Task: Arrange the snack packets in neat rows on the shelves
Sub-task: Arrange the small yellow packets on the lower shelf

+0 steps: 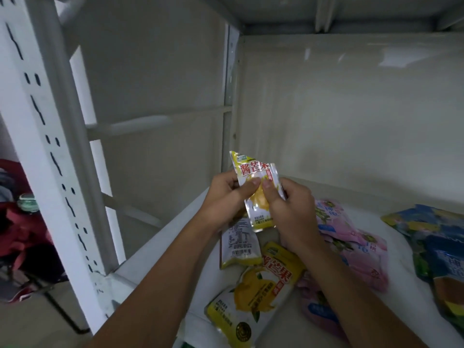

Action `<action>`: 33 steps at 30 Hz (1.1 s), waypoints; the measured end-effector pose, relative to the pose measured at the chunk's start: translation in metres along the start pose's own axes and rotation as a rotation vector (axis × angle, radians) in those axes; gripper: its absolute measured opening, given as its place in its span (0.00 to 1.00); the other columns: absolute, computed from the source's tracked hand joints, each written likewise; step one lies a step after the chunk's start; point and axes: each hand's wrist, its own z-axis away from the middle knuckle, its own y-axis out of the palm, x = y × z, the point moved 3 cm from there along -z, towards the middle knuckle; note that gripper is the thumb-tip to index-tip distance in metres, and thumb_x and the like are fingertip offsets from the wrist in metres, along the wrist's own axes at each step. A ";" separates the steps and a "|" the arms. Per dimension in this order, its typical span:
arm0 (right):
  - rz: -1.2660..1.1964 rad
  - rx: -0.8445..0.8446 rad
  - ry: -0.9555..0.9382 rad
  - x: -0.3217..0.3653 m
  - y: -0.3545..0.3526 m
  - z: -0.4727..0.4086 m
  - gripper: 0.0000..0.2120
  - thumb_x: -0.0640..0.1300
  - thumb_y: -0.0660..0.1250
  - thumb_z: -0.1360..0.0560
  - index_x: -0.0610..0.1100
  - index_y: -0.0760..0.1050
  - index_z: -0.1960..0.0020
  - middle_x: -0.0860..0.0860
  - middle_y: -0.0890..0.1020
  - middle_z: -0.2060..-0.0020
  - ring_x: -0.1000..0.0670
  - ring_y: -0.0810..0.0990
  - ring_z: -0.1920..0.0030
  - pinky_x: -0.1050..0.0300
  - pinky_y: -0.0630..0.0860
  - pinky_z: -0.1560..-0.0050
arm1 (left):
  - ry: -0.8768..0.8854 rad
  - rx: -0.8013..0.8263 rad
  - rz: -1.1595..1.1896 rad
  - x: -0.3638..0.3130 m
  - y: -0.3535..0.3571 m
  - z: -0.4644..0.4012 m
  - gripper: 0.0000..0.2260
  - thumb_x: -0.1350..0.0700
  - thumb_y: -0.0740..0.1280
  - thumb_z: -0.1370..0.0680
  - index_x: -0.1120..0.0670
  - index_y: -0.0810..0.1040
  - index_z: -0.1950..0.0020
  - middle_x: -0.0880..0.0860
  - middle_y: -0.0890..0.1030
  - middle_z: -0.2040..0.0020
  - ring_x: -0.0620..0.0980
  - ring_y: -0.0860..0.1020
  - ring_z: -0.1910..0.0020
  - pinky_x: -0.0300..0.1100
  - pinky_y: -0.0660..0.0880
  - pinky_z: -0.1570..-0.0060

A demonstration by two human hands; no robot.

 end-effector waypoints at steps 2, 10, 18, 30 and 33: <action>-0.010 0.031 0.005 0.008 0.000 0.005 0.15 0.43 0.69 0.18 0.42 0.77 0.63 0.52 0.78 0.73 0.57 0.72 0.74 0.66 0.66 0.72 | -0.004 -0.025 0.039 -0.004 -0.003 0.008 0.05 0.61 0.70 0.18 0.62 0.85 0.49 0.59 0.88 0.54 0.53 0.86 0.57 0.47 0.83 0.56; -0.033 0.254 0.031 0.089 0.016 0.046 0.18 0.48 0.72 0.19 0.39 0.77 0.63 0.48 0.75 0.74 0.49 0.70 0.73 0.54 0.66 0.71 | 0.112 -0.305 0.018 -0.061 -0.031 0.104 0.09 0.55 0.67 0.17 0.55 0.85 0.51 0.52 0.87 0.59 0.48 0.85 0.59 0.41 0.80 0.60; -0.111 0.430 0.292 0.166 0.078 0.184 0.24 0.50 0.69 0.19 0.51 0.63 0.69 0.57 0.65 0.76 0.59 0.63 0.73 0.64 0.59 0.71 | -0.215 -0.648 -0.191 -0.115 -0.091 0.257 0.15 0.58 0.65 0.15 0.50 0.77 0.61 0.42 0.79 0.70 0.36 0.74 0.70 0.31 0.68 0.67; -0.043 0.869 0.362 0.291 0.216 0.247 0.15 0.48 0.62 0.14 0.53 0.70 0.61 0.59 0.74 0.72 0.59 0.70 0.72 0.63 0.65 0.69 | -0.625 -0.903 -0.427 -0.212 -0.247 0.342 0.20 0.51 0.61 0.13 0.52 0.71 0.64 0.46 0.74 0.70 0.44 0.71 0.70 0.42 0.66 0.67; -0.029 0.909 0.408 0.306 0.246 0.262 0.10 0.47 0.62 0.14 0.51 0.76 0.53 0.59 0.80 0.66 0.58 0.78 0.66 0.63 0.72 0.64 | -0.689 -0.919 -0.417 -0.217 -0.283 0.354 0.18 0.51 0.61 0.13 0.55 0.75 0.61 0.49 0.78 0.67 0.50 0.75 0.66 0.49 0.72 0.62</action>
